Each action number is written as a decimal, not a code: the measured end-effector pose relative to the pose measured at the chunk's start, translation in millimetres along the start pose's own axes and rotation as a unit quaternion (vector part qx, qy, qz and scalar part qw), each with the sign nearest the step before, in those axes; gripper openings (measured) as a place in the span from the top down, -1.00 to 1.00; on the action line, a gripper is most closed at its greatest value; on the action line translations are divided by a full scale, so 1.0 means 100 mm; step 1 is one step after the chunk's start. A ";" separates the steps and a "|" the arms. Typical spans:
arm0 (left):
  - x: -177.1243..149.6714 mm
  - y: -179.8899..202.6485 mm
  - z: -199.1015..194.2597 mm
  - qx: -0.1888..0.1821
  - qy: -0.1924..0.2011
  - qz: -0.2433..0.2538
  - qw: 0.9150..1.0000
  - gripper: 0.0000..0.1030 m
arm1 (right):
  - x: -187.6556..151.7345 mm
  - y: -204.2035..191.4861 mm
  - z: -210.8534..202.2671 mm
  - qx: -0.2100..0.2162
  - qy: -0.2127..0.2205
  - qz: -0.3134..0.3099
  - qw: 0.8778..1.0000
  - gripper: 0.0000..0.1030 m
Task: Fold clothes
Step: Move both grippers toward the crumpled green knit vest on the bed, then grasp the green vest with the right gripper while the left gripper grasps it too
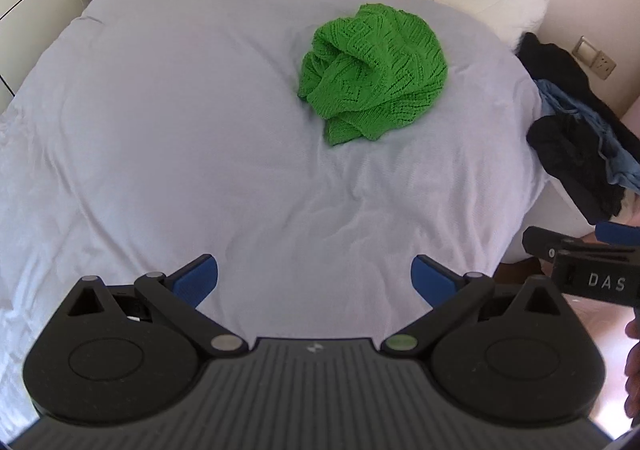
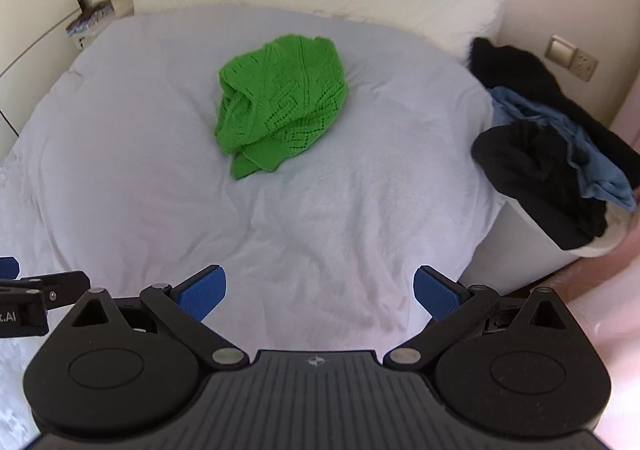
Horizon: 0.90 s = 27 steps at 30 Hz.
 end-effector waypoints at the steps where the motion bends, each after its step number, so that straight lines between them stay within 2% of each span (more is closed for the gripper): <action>1: 0.07 0.03 0.08 0.004 0.000 0.002 1.000 -0.98 | 0.07 0.02 0.10 0.003 -0.006 -0.003 1.000 -1.00; 7: 0.57 0.11 0.53 0.022 -0.009 0.005 1.000 -0.95 | 0.53 0.17 0.59 0.019 -0.029 -0.017 0.999 -1.00; 9: 0.72 0.12 0.71 0.018 -0.017 0.002 1.000 -0.83 | 0.68 0.23 0.74 0.025 -0.033 -0.021 0.999 -1.00; 13: 0.99 0.14 1.03 -0.003 -0.028 -0.012 1.000 -0.71 | 0.94 0.33 1.04 0.031 -0.041 -0.020 0.998 -1.00; 16: 1.20 0.17 1.25 -0.015 -0.028 -0.015 0.999 -0.51 | 1.12 0.40 1.29 0.033 -0.053 -0.013 0.998 -1.00; 20: 1.47 0.22 1.54 -0.025 -0.025 -0.014 0.999 -0.41 | 1.35 0.50 1.61 0.041 -0.066 -0.007 0.997 -1.00; 26: 1.87 0.27 1.93 -0.058 -0.017 -0.034 0.998 -0.39 | 1.61 0.54 1.98 0.078 -0.066 0.014 0.995 -0.99; 27: 1.93 0.28 2.00 -0.064 -0.015 -0.039 0.997 -0.39 | 1.65 0.55 2.03 0.088 -0.063 0.023 0.994 -0.93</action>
Point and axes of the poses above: each gripper's, at about its wrist camera, not at the fingertips, and z roughly the way its jaws point, y to its right, x to its top, the point moved 5 cm from there along z, roughly the way its jaws point, and after that the axes turned 8 degrees about -x, right-handed, at the moved point
